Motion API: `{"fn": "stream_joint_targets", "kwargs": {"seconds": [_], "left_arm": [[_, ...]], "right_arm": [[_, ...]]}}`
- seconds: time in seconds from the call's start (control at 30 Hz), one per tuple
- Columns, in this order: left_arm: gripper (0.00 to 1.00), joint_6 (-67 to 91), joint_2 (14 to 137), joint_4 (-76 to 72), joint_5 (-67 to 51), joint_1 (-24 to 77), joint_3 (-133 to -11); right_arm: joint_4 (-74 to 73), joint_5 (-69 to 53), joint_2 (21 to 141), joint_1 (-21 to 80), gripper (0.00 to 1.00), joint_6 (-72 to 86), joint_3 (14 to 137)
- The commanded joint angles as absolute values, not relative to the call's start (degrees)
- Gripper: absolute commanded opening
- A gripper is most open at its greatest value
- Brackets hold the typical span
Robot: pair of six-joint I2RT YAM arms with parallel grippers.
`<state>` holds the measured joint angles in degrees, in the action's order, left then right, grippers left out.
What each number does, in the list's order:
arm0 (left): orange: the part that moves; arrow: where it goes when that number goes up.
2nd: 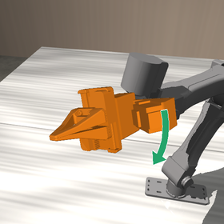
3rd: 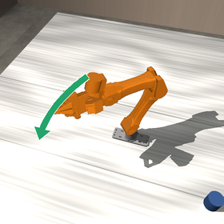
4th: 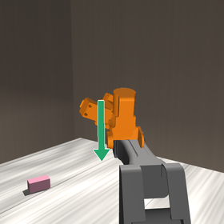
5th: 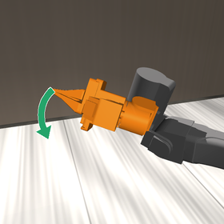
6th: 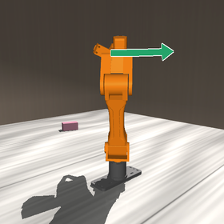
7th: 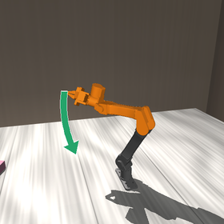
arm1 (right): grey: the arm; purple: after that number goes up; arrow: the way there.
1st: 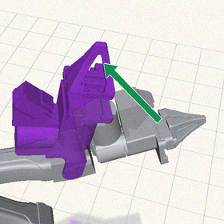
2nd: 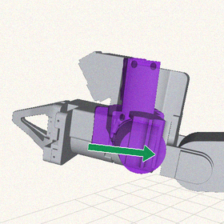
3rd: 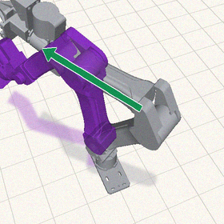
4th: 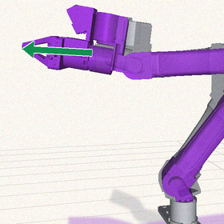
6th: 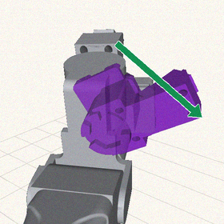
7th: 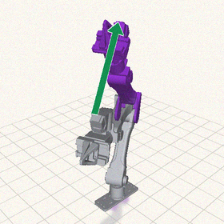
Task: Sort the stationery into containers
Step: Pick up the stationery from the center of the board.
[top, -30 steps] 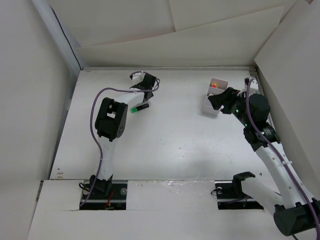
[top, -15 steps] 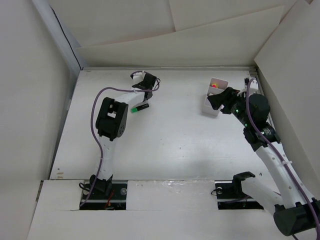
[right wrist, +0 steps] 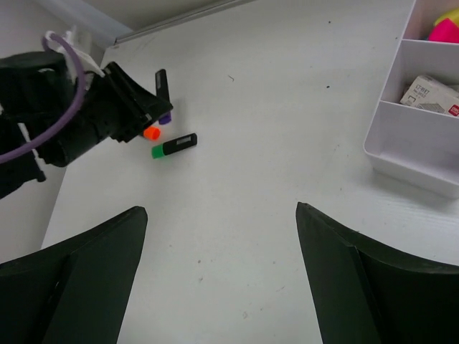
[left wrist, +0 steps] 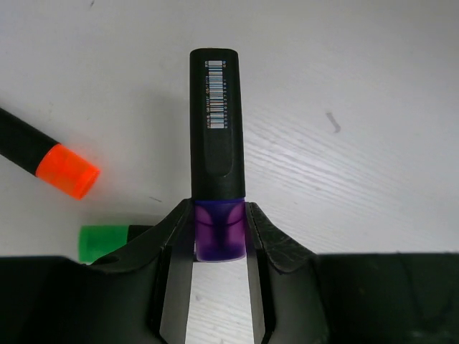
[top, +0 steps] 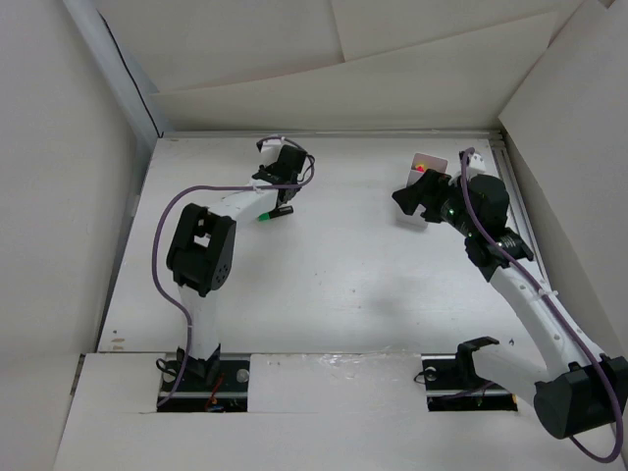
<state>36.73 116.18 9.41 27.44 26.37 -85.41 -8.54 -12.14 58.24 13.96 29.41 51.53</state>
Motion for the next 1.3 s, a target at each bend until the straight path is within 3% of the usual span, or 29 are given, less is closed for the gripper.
{"fn": "stream_joint_targets", "kwargs": {"seconds": [0.0,0.3,0.47,0.63,1.1,1.27], "left_arm": [[0.03,33.6,108.0,4.8,26.4,27.3,-85.0],[0.03,30.1,97.7,-8.6,9.9,31.0,-72.4],[0.03,29.0,94.2,-12.7,7.8,34.1,-63.4],[0.05,29.5,90.2,-19.7,-1.1,34.6,-54.9],[0.06,28.5,84.2,-26.0,-6.9,39.4,-49.6],[0.06,28.5,82.8,-28.2,-10.3,39.4,-47.5]], "right_arm": [[-4.4,-13.4,58.4,14.4,0.91,29.5,51.7],[-1.9,-15.9,62.9,14.4,0.91,30.1,51.7],[1.1,-23.3,67.0,14.4,0.92,32.2,51.7],[4.5,-28.0,71.7,14.4,0.98,34.3,52.2],[11.9,-31.9,84.4,18.6,0.99,39.5,55.4],[12.5,-30.8,86.4,20.0,0.94,40.0,56.5]]}}
